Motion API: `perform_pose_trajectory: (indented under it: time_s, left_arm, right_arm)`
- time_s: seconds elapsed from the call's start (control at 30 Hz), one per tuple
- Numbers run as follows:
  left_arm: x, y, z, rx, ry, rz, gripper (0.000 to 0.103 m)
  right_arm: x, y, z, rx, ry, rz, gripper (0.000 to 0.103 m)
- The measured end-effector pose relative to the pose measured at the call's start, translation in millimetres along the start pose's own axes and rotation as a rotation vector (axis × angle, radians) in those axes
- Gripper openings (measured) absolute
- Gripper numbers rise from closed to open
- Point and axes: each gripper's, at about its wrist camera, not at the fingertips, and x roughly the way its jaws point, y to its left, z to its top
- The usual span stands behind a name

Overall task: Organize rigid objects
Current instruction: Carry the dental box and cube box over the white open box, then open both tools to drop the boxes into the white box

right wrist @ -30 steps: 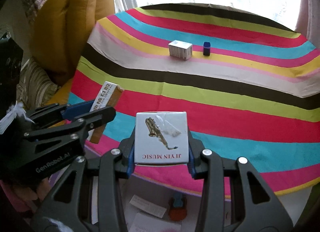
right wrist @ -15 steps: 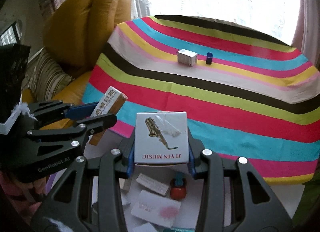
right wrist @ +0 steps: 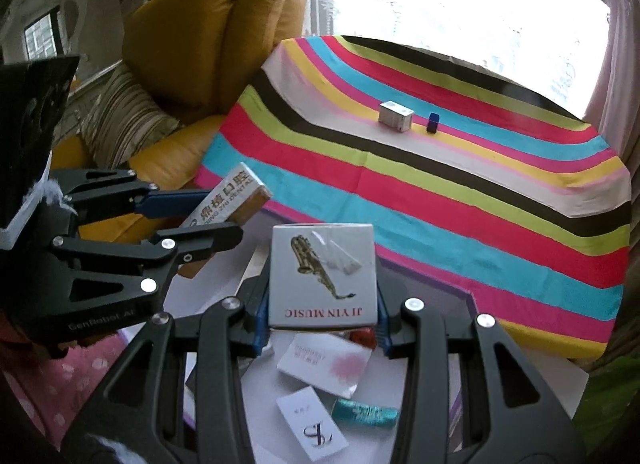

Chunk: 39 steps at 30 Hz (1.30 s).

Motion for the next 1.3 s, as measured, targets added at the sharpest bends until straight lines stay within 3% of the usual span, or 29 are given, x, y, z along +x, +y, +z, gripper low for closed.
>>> perform_pose_trajectory:
  time_s: [0.63,1.07,1.3]
  left_arm:
    - [-1.1,-4.8,-52.3,0.005,0.052,0.006,0.032]
    - [10.7,-11.7,-60.5,0.03,0.117,-0.026,0.032]
    - [17.2,-5.4,-66.9,-0.009,0.168,-0.027,0.033]
  right_arm:
    - [-7.4,27.2,-67.4,-0.048,0.072,0.003,0.044]
    - [-8.2,33.4,-72.8,-0.062,0.077,0.004,0.045]
    - [-6.1,32.3,-73.8,-0.053,0.076,0.016,0.045]
